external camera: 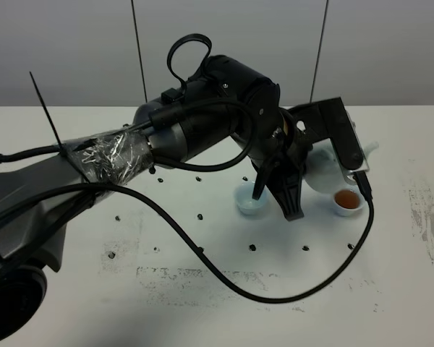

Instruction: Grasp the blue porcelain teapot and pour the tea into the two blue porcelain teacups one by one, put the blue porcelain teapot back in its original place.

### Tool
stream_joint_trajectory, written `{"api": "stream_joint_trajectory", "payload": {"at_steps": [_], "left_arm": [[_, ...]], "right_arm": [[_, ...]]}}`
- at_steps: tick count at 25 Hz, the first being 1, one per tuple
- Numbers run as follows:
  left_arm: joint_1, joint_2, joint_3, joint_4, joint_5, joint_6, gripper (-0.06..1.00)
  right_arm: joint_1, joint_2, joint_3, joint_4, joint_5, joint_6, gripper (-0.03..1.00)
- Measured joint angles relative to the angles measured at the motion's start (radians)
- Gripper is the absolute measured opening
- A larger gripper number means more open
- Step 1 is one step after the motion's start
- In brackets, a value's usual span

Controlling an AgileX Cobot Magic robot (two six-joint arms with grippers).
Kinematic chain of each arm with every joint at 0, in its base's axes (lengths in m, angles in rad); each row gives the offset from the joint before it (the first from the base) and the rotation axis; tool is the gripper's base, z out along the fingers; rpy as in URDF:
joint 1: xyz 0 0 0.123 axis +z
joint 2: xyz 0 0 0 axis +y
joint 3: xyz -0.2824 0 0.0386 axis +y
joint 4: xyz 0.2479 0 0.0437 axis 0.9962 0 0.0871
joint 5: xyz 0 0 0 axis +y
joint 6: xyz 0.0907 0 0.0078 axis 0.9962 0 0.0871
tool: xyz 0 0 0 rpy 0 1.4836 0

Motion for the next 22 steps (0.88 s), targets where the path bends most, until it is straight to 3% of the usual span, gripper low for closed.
{"api": "stream_joint_trajectory", "payload": {"at_steps": [3, 11, 17, 22], "left_arm": [[-0.022, 0.001, 0.011, -0.056, 0.044, -0.021, 0.08], [-0.058, 0.043, -0.018, -0.077, 0.094, -0.040, 0.08], [-0.071, 0.137, -0.130, -0.059, 0.140, -0.088, 0.08], [-0.073, 0.179, -0.144, -0.032, 0.139, -0.118, 0.08]], "right_arm": [[0.000, 0.000, 0.000, 0.000, 0.000, 0.000, 0.37], [0.000, 0.000, 0.000, 0.002, 0.000, 0.000, 0.37], [0.000, 0.000, 0.000, 0.003, 0.000, 0.000, 0.37], [0.000, 0.000, 0.000, 0.003, 0.000, 0.000, 0.37]]}}
